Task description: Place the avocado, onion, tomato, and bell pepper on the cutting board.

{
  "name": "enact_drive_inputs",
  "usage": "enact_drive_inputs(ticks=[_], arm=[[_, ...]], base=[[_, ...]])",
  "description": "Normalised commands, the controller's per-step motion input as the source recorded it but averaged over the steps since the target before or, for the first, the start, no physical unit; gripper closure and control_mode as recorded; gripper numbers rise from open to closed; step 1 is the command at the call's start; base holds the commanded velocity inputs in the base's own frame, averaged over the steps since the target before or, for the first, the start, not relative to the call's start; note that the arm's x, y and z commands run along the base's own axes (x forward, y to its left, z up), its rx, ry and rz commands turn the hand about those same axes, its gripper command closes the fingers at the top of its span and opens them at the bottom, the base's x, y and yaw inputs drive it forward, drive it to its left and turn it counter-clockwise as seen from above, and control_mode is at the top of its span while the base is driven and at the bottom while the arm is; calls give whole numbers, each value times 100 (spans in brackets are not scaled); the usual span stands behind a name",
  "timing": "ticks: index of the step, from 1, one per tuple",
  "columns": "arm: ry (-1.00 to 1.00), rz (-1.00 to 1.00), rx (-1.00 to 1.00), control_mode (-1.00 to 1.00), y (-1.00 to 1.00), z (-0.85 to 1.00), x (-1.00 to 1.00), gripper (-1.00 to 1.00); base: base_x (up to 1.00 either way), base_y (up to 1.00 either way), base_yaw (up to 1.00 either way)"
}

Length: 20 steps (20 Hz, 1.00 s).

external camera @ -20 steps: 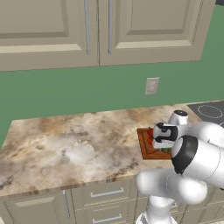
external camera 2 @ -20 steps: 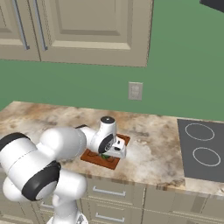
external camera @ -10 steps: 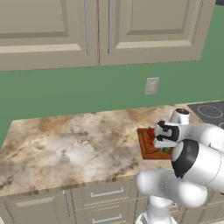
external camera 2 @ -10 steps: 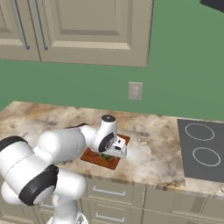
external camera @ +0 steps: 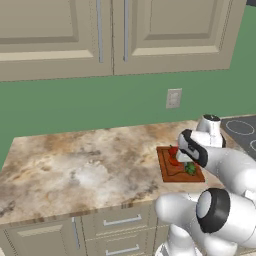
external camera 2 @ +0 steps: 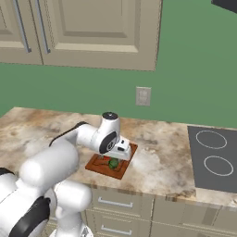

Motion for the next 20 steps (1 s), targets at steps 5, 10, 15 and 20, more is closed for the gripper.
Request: enact_drive_inputs(ticks=[5,10,15,20], arm=[[-12,2,0,-100,6,79,-43,-100],[-20,3,0,-100,9,84,-63,-100],[-20,2,0,-100,1,74,-52,-100],[-4,0,0,-100,0,8,-18,-100]], base=[[0,0,0],[0,0,0],[0,0,0],[0,0,0]])
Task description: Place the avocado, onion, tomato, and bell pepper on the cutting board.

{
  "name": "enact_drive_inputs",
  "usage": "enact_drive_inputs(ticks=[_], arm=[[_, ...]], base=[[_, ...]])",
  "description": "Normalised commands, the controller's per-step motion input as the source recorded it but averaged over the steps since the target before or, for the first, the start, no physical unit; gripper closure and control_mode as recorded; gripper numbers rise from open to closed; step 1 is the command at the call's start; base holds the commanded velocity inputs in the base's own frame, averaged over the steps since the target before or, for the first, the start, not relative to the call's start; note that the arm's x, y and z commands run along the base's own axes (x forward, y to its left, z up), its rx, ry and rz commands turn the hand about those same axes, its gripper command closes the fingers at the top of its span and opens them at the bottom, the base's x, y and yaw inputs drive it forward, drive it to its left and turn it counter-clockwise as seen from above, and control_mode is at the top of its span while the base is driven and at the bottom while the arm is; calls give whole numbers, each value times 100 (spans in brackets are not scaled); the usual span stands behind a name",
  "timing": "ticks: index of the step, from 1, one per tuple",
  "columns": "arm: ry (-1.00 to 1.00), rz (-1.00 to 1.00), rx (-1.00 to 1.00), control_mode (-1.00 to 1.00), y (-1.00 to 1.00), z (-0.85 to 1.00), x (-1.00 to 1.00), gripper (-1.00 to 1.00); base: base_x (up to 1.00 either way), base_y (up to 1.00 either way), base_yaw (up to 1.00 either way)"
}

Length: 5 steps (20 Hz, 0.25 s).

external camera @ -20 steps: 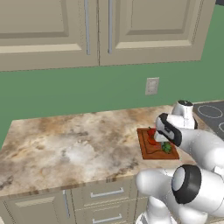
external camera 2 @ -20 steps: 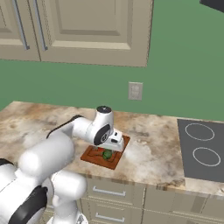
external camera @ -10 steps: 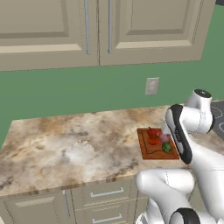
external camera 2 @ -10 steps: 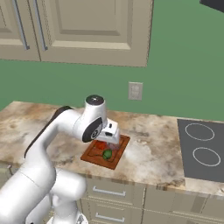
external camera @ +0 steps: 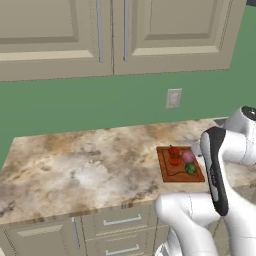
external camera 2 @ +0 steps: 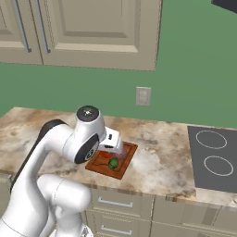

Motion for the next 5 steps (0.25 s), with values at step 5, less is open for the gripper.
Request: enact_drive_inputs(ticks=[5], arm=[[0,0,0,-100,0,0,0,-100]], base=[[0,0,0]])
